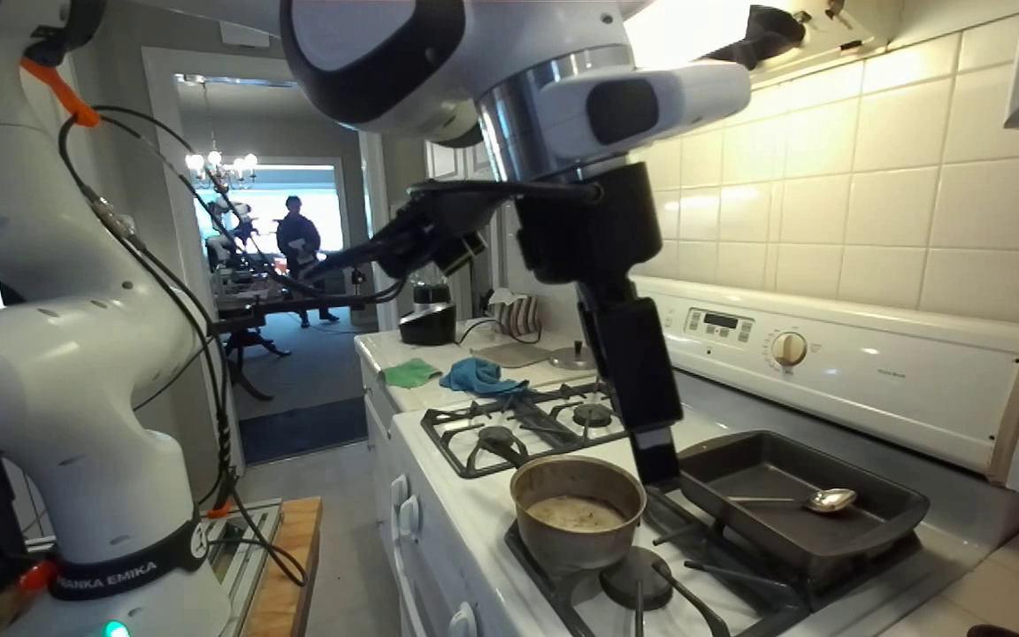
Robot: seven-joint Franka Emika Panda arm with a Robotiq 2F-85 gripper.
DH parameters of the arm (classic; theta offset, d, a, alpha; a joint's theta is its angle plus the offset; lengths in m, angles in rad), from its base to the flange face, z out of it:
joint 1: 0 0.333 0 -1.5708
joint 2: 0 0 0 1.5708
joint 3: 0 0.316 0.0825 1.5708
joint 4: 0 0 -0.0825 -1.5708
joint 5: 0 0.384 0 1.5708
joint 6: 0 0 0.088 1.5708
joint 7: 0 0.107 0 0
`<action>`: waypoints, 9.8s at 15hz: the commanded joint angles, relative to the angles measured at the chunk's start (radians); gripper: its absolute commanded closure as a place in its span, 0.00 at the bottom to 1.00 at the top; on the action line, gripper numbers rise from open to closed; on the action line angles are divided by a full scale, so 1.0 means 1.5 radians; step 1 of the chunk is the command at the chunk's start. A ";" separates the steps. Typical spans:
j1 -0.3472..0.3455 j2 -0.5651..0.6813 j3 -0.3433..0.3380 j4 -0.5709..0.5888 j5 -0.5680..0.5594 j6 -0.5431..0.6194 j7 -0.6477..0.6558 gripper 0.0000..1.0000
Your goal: Stack up the spice bottles
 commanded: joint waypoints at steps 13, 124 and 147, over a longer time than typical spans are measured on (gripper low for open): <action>-0.030 0.174 -0.020 0.144 0.035 -0.014 0.006 0.00; -0.130 0.488 0.154 0.538 0.173 -0.046 -0.188 0.77; -0.126 0.471 0.152 0.524 0.174 -0.064 -0.178 0.00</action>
